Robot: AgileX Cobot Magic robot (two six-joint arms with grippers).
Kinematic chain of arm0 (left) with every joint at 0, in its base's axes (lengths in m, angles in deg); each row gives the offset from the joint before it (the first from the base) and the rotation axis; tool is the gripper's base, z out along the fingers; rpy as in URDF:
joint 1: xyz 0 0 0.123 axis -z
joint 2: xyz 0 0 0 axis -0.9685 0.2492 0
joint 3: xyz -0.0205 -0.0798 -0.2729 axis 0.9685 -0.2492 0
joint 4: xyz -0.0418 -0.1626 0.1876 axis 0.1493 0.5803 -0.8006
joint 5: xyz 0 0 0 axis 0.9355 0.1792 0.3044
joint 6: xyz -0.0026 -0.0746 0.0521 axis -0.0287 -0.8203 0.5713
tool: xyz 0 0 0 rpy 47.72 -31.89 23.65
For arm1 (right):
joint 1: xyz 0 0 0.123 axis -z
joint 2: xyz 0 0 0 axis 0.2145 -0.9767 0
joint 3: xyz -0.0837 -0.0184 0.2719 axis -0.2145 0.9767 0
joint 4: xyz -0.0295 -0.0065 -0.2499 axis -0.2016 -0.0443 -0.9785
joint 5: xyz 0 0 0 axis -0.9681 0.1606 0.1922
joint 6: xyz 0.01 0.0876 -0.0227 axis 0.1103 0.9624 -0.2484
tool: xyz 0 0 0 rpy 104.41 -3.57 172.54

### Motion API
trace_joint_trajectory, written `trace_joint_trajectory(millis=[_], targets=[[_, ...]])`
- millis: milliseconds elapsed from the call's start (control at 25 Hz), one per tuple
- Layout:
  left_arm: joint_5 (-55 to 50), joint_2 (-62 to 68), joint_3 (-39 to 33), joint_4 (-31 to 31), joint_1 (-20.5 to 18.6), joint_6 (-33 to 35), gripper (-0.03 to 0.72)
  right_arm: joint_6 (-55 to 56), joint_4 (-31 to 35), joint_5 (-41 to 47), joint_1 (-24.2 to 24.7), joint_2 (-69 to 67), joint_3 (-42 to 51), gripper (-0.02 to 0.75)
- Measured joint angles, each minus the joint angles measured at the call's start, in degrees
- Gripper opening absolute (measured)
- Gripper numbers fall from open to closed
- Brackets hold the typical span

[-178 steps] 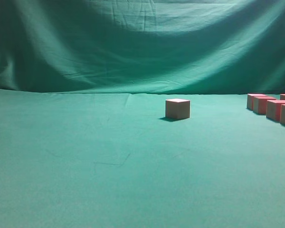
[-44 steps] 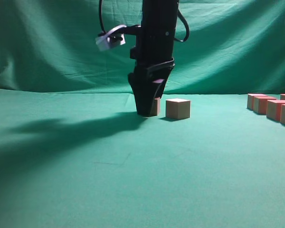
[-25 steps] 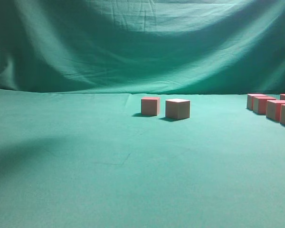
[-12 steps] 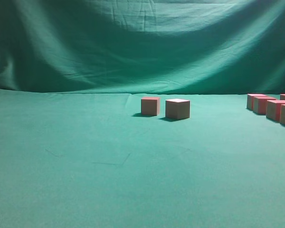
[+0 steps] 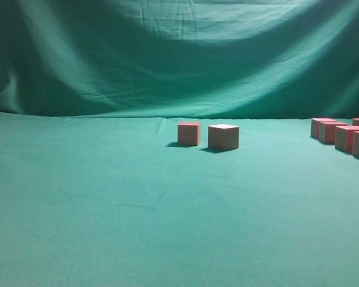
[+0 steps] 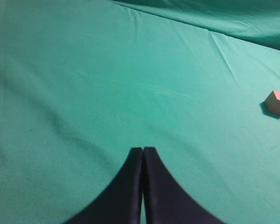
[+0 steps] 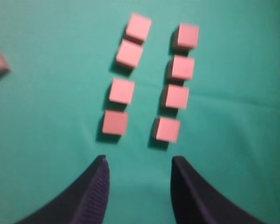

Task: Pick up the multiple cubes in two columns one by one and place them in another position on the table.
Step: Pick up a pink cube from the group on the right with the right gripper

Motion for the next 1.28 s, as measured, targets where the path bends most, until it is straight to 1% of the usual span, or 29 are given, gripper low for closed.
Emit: trace_joint_trajectory(millis=[80, 200, 360, 600, 760, 1160, 1280], targets=[[0.0, 0.0, 0.0, 0.0, 0.0, 0.0, 0.0, 0.8, 0.0, -1.3, 0.6, 0.0, 6.7, 0.321], [0.0, 0.0, 0.0, 0.0, 0.0, 0.0, 0.0, 3.6, 0.1, -6.6, 0.7, 0.0, 14.5, 0.321], [0.0, 0.0, 0.0, 0.0, 0.0, 0.0, 0.0, 6.0, 0.1, -13.0, 0.7, 0.0, 21.1, 0.321], [0.0, 0.0, 0.0, 0.0, 0.0, 0.0, 0.0, 8.2, 0.1, -19.4, 0.8, 0.2, 22.5, 0.321], [0.0, 0.0, 0.0, 0.0, 0.0, 0.0, 0.0, 11.8, 0.2, -21.8, 0.9, 0.2, 22.5, 0.321], [0.0, 0.0, 0.0, 0.0, 0.0, 0.0, 0.0, 12.1, 0.6, -29.5, 0.9, 0.2, 22.5, 0.321], [0.0, 0.0, 0.0, 0.0, 0.0, 0.0, 0.0, 12.1, 0.6, -31.3, 0.9, 0.1, 22.5, 0.44]])
